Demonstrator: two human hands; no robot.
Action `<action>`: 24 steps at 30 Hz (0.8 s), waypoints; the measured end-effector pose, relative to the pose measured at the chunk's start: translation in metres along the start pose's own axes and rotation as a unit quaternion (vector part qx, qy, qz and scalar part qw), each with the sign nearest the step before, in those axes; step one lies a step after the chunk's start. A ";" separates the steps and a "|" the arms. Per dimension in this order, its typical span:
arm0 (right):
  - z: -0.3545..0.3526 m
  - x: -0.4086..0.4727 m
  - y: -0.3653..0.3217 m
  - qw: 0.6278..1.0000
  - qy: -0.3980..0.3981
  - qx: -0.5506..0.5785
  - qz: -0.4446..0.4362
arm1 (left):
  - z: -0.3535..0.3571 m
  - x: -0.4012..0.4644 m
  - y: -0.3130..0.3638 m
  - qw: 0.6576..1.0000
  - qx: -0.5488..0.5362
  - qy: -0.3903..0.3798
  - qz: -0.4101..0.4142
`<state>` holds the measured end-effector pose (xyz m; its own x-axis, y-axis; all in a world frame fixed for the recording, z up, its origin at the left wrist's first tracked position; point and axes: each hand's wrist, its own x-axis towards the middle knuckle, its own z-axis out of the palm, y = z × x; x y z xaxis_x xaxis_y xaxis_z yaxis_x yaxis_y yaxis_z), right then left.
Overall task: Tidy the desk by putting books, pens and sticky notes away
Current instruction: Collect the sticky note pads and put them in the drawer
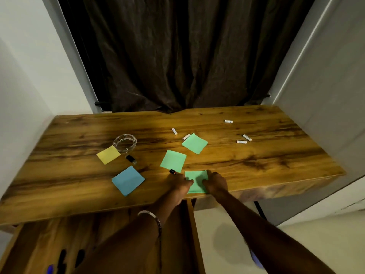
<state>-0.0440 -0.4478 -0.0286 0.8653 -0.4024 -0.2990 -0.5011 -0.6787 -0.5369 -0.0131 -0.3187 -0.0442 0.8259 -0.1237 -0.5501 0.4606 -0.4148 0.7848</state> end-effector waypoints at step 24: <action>0.007 0.035 -0.008 0.995 -0.052 0.086 -0.027 | 0.000 -0.003 -0.003 0.987 -0.105 0.098 -0.069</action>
<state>-0.0093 -0.4523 -0.0400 0.8925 -0.2956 -0.3408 -0.4511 -0.5791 -0.6791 -0.0169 -0.3169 -0.0443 0.7888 0.1068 -0.6053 0.6126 -0.2169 0.7601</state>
